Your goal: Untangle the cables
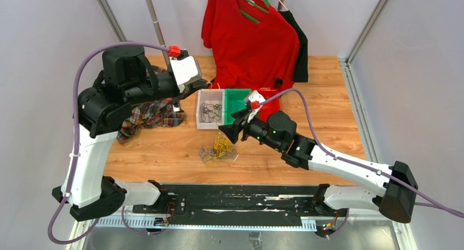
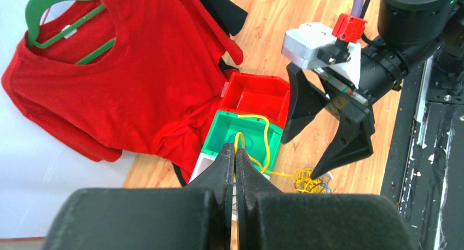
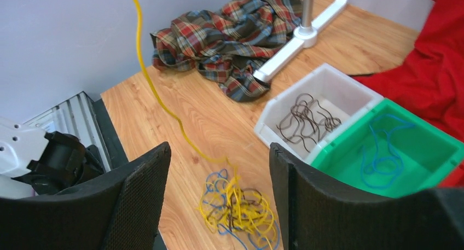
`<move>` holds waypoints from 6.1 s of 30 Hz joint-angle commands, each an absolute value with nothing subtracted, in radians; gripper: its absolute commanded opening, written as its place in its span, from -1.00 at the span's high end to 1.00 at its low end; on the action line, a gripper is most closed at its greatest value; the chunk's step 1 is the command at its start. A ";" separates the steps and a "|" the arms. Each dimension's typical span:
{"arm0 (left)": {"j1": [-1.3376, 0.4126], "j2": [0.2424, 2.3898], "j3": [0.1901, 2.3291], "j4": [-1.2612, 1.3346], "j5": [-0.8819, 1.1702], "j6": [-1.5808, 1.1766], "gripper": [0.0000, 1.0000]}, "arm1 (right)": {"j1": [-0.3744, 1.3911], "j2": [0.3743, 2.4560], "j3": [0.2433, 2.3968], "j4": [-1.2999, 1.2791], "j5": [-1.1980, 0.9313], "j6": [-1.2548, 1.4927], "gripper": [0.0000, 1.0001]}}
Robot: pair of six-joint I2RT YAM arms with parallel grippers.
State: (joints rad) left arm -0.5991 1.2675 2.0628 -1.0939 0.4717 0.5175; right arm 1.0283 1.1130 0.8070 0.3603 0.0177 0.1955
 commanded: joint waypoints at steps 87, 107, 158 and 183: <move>-0.611 0.755 1.312 -0.683 -0.108 0.787 0.99 | 1.057 1.133 0.483 0.337 0.164 0.325 -0.06; -0.649 1.061 0.966 -0.957 0.446 0.741 -0.24 | 1.057 1.188 0.492 0.351 0.179 0.392 0.04; -1.064 1.309 0.802 -0.542 -0.009 0.460 0.99 | 1.004 0.919 0.331 0.316 0.320 0.361 0.15; -1.009 0.965 1.212 -0.686 -0.037 0.977 0.99 | 1.068 0.990 0.584 0.489 -0.178 0.132 -0.34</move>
